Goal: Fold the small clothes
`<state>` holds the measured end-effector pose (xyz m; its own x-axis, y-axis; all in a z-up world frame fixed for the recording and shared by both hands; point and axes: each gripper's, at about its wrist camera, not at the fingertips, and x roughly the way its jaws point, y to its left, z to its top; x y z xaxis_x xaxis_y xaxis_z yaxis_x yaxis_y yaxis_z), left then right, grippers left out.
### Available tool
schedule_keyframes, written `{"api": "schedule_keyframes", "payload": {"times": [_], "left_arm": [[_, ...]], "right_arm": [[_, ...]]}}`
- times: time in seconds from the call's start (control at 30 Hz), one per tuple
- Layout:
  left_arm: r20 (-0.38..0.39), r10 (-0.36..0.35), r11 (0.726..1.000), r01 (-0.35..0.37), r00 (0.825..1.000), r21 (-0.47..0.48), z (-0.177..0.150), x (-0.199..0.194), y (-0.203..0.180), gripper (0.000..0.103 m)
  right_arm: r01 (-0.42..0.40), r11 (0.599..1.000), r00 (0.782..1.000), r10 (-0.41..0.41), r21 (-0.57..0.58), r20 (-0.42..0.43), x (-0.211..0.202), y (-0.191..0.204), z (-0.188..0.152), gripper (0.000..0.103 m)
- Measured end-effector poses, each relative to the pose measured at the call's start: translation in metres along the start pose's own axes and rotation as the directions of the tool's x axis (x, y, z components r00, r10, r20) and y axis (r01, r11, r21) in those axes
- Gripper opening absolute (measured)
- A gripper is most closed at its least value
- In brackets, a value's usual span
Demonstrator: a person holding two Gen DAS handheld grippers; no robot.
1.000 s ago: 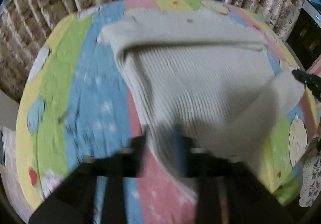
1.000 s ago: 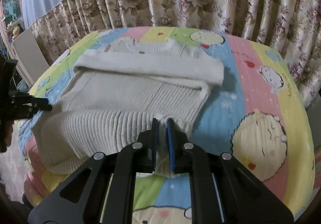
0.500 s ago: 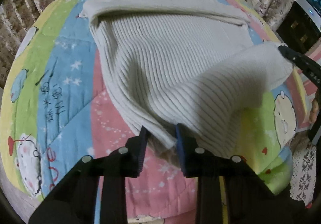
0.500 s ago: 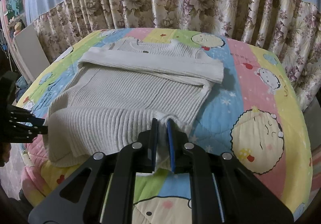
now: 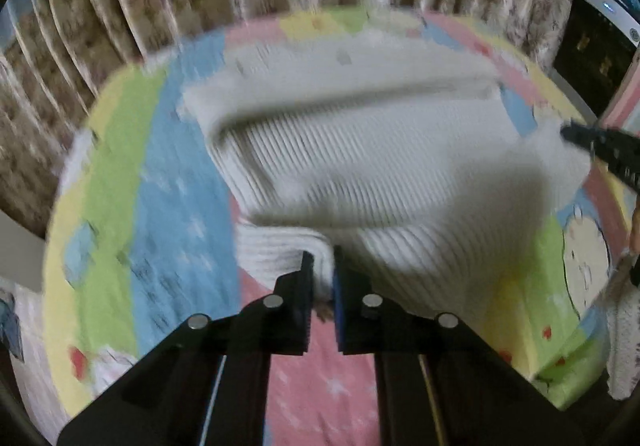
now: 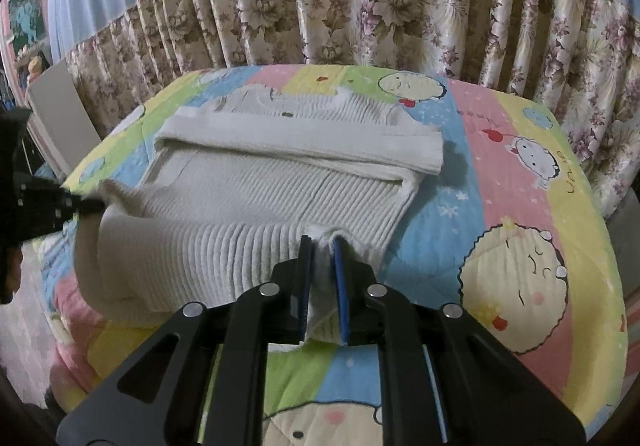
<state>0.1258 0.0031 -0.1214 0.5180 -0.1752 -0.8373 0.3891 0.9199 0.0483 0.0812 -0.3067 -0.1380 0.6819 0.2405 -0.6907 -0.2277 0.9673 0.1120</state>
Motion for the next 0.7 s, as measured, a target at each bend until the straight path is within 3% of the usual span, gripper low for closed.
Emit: {"api": "schedule_keyframes", "payload": {"times": [0.13,0.43,0.6,0.7], "left_arm": [[0.082,0.041,0.999,-0.039,0.996,-0.02,0.04,-0.001,0.024,0.009],[0.166,0.097,0.995,-0.102,0.981,0.023,0.118,0.033,0.045,0.009],[0.13,0.105,0.994,-0.101,0.986,-0.032,0.147,0.072,0.071,0.009],[0.054,0.1,0.993,-0.097,0.993,-0.063,0.152,0.104,0.085,0.009]], "right_arm": [[0.003,0.999,1.0,-0.004,0.032,0.013,0.009,-0.01,0.013,0.011],[0.034,0.999,0.996,-0.037,0.04,0.075,0.051,-0.043,0.076,0.012],[0.036,0.994,0.998,-0.042,0.101,0.056,0.097,-0.069,0.116,0.013],[0.063,0.993,0.998,-0.063,0.101,-0.004,0.128,-0.076,0.125,0.013]]}}
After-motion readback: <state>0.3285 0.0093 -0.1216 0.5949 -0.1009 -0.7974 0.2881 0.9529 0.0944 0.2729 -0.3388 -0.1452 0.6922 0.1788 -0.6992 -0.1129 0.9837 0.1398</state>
